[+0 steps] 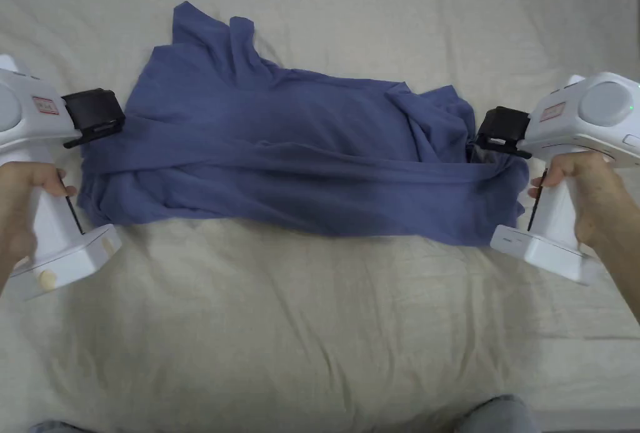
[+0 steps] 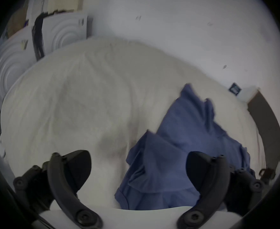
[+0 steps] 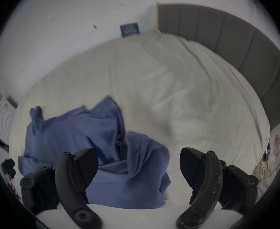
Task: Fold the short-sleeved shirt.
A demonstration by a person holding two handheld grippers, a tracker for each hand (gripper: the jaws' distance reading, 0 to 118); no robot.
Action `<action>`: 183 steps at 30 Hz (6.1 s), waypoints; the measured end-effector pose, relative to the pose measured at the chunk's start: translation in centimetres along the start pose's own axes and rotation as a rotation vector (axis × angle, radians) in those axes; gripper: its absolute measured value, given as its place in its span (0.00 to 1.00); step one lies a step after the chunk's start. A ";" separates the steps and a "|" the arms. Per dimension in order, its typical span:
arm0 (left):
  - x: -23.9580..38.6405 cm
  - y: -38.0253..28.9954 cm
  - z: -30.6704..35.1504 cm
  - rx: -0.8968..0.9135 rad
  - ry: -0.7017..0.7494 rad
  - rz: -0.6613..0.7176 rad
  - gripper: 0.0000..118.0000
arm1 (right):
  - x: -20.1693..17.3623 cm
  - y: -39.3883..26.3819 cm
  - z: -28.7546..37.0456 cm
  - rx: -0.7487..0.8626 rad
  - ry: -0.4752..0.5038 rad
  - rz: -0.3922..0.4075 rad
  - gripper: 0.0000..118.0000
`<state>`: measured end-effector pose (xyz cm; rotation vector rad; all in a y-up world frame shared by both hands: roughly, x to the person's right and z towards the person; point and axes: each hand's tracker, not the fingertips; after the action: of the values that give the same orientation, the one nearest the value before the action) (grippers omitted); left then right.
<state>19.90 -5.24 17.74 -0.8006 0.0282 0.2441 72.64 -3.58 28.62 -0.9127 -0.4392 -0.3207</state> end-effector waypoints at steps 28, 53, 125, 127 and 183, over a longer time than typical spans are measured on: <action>-0.9 -15.6 24.1 0.426 -0.120 -0.336 0.00 | 2.3 -21.3 23.2 0.626 0.201 0.127 0.01; 0.2 -5.2 -2.8 -0.355 0.039 -0.226 0.34 | 1.6 -17.8 17.4 0.464 0.097 0.153 0.01; -0.9 -13.5 24.5 0.591 -0.021 -0.316 0.67 | 2.8 -16.2 24.4 0.714 0.155 0.169 0.96; -0.7 -13.6 24.7 0.591 -0.043 -0.304 0.34 | 2.3 -16.7 24.7 0.746 0.186 0.173 0.68; 3.1 1.4 0.5 -0.050 -0.154 -0.372 0.00 | -3.2 2.2 -3.8 -0.056 0.030 0.322 0.91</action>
<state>22.54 -3.27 16.76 -0.8189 -0.2713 -0.0470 71.74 -5.22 23.52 -1.0154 -0.2504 -0.0522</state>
